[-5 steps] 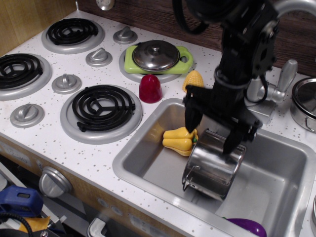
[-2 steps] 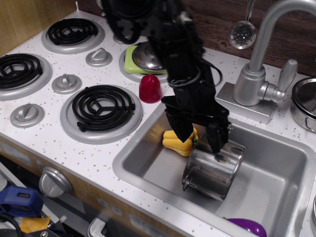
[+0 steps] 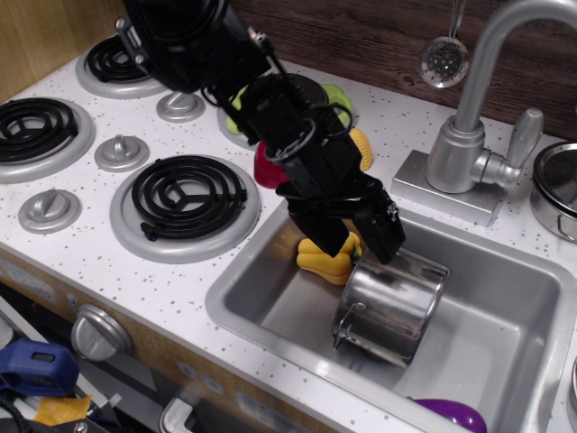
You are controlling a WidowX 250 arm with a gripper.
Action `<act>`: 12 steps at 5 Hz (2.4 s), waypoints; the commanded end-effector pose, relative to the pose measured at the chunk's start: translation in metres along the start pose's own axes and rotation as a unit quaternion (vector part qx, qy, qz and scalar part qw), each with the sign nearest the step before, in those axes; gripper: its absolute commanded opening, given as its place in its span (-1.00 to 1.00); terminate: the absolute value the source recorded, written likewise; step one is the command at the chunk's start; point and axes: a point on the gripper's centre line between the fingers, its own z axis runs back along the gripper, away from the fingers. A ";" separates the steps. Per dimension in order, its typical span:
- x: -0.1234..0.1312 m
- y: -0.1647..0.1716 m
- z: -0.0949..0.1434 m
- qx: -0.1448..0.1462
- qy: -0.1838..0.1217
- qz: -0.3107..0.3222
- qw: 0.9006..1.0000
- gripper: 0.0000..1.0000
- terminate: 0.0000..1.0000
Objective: Flip pot upright in sink
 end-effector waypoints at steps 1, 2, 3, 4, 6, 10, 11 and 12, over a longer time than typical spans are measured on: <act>0.006 -0.007 -0.003 -0.019 -0.017 0.008 1.000 1.00 -1.00; 0.005 -0.009 -0.010 -0.075 -0.027 0.030 0.996 1.00 -1.00; 0.004 -0.014 -0.020 -0.083 -0.041 0.039 0.995 1.00 -1.00; 0.005 -0.019 -0.026 -0.103 -0.055 0.052 0.992 1.00 -1.00; 0.004 -0.021 -0.030 -0.142 -0.074 0.066 0.985 -1.00 -1.00; 0.005 -0.029 -0.021 0.042 -0.036 0.062 0.997 -1.00 -1.00; 0.001 -0.022 -0.020 0.089 -0.023 0.031 0.995 1.00 -1.00; -0.002 -0.020 -0.022 0.125 -0.018 0.008 0.992 1.00 -1.00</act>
